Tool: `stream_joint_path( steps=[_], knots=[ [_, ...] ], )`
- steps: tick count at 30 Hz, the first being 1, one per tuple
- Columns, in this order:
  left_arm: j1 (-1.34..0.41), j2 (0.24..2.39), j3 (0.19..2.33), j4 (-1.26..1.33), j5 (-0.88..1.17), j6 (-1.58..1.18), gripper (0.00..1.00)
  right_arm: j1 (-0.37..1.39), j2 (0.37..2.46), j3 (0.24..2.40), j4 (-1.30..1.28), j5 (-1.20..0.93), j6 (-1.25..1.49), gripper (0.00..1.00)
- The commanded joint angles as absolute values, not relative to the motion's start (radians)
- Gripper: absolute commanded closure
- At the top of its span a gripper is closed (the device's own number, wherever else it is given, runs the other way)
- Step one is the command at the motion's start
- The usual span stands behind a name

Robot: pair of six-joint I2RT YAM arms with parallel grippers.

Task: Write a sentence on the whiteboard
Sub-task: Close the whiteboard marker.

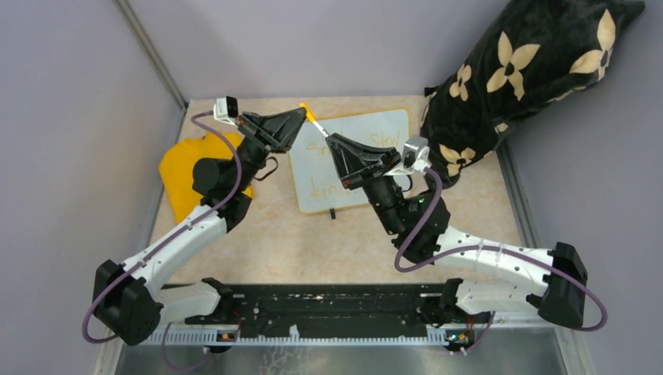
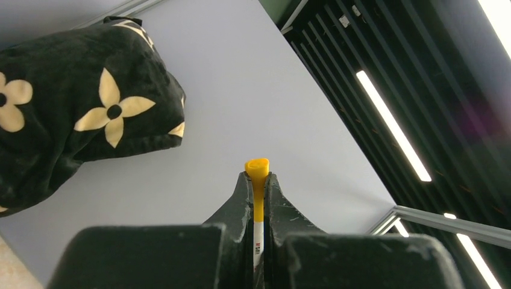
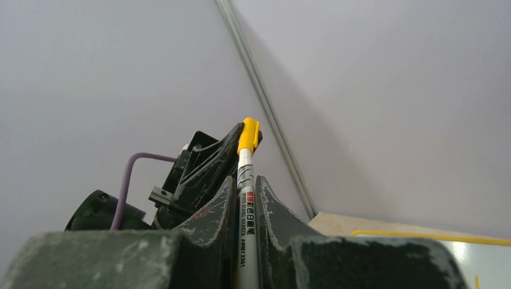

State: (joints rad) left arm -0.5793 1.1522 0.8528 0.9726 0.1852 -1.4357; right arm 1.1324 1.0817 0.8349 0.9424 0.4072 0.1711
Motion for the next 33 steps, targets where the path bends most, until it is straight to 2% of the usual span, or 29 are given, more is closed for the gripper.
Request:
stream_joint_path(
  steps=[1,18,33],
  knots=[
    [-0.617,1.194,0.906,1.02,0.214,-1.471,1.0,1.146,1.108,0.864,1.157,0.406,0.125,1.0],
    [-0.677,1.249,0.956,1.044,0.207,-1.445,1.0,1.146,1.166,0.865,1.311,0.438,0.067,1.0],
    [-0.716,1.251,0.971,0.949,0.311,-1.356,1.0,1.146,1.172,0.879,1.272,0.435,0.064,1.0]
  ],
)
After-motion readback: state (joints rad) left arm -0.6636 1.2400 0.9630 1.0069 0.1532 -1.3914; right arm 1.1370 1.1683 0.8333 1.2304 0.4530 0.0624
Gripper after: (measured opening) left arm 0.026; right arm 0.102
